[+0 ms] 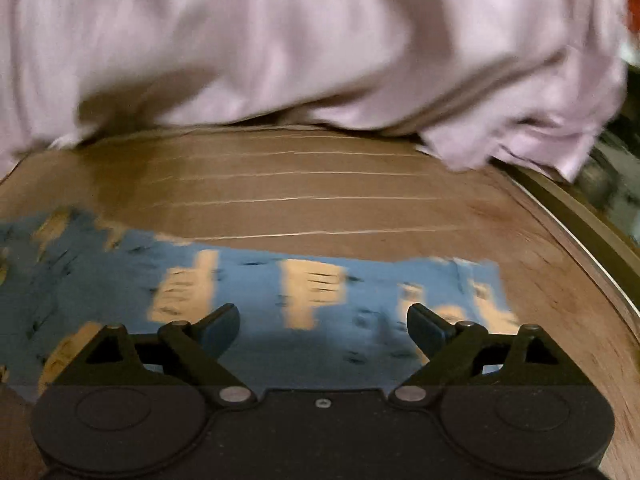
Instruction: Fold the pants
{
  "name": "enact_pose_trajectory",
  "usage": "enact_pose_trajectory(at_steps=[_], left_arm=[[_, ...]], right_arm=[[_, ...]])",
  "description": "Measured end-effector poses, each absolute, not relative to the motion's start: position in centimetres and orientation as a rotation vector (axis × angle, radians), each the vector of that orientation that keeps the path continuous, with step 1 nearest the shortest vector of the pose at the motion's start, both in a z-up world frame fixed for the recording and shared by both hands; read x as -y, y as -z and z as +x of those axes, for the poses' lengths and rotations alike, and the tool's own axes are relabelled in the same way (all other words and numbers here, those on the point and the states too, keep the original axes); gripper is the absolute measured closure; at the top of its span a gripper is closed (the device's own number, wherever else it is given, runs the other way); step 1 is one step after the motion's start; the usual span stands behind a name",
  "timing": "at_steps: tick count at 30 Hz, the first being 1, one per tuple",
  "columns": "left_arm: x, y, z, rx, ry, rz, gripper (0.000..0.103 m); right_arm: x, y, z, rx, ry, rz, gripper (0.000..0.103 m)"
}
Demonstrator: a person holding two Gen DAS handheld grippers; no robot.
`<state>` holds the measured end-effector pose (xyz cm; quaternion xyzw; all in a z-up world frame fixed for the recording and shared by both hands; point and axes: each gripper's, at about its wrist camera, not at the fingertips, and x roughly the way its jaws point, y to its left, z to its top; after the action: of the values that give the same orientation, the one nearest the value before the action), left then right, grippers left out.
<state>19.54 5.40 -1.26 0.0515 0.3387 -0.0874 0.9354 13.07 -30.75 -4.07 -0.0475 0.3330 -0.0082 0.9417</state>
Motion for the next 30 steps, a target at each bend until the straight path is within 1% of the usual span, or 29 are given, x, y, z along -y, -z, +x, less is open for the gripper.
enact_pose_trajectory(at_steps=[2,4,5,6,8,10,11,15,17,18,19,20,21,24,26,29,30], left_arm=[[-3.0,1.2,21.3,-0.686,0.244,0.131,0.018],[-0.3,1.2,23.4,-0.697,0.296,0.197,0.028],[1.1,1.3,24.7,-0.701,0.317,0.245,0.043],[2.1,1.4,25.5,-0.709,0.334,0.279,0.056],[3.8,2.0,27.5,-0.762,0.396,0.337,0.056],[5.0,3.1,29.1,-0.814,0.438,0.409,0.065],[5.2,3.3,29.3,-0.802,0.442,0.424,0.068],[6.3,3.7,29.3,-0.720,0.404,0.563,0.068],[6.7,3.7,29.1,-0.708,0.402,0.598,0.067],[6.9,3.2,28.9,-0.707,0.404,0.596,0.067],[6.9,2.6,28.8,-0.706,0.409,0.578,0.067],[6.8,1.7,28.7,-0.699,0.426,0.554,0.054],[7.1,0.9,28.4,-0.687,0.456,0.538,0.039],[9.7,-2.0,28.1,-0.641,0.621,0.545,0.022],[12.9,-3.3,28.6,-0.665,0.744,0.575,0.016],[19.0,-4.3,29.8,-0.726,0.918,0.576,0.000],[21.1,-4.2,30.2,-0.745,0.962,0.566,0.000]], right_arm=[[29.7,4.5,13.3,-0.701,-0.010,-0.095,0.011],[29.4,4.6,12.9,-0.716,-0.020,-0.085,0.011],[29.4,4.6,12.5,-0.721,-0.023,-0.084,0.011],[29.5,4.7,12.1,-0.725,-0.022,-0.083,0.011],[29.7,4.7,11.1,-0.732,-0.024,-0.084,0.011],[30.2,4.9,10.6,-0.739,-0.006,-0.094,0.011],[30.5,5.0,10.5,-0.739,0.009,-0.094,0.011],[32.6,5.6,10.4,-0.743,0.085,-0.042,0.011],[33.7,5.4,10.3,-0.732,0.123,0.007,0.011],[34.2,5.2,10.1,-0.722,0.140,0.028,0.010],[34.7,4.9,9.8,-0.713,0.165,0.051,0.007],[35.2,4.7,9.5,-0.704,0.203,0.076,0.003],[35.6,4.4,9.2,-0.697,0.238,0.098,0.002],[37.0,3.9,8.8,-0.684,0.314,0.168,0.002],[38.1,3.7,8.6,-0.680,0.359,0.209,0.001],[39.4,3.7,8.4,-0.679,0.415,0.255,0.001],[39.9,3.6,8.4,-0.679,0.428,0.268,0.001]])
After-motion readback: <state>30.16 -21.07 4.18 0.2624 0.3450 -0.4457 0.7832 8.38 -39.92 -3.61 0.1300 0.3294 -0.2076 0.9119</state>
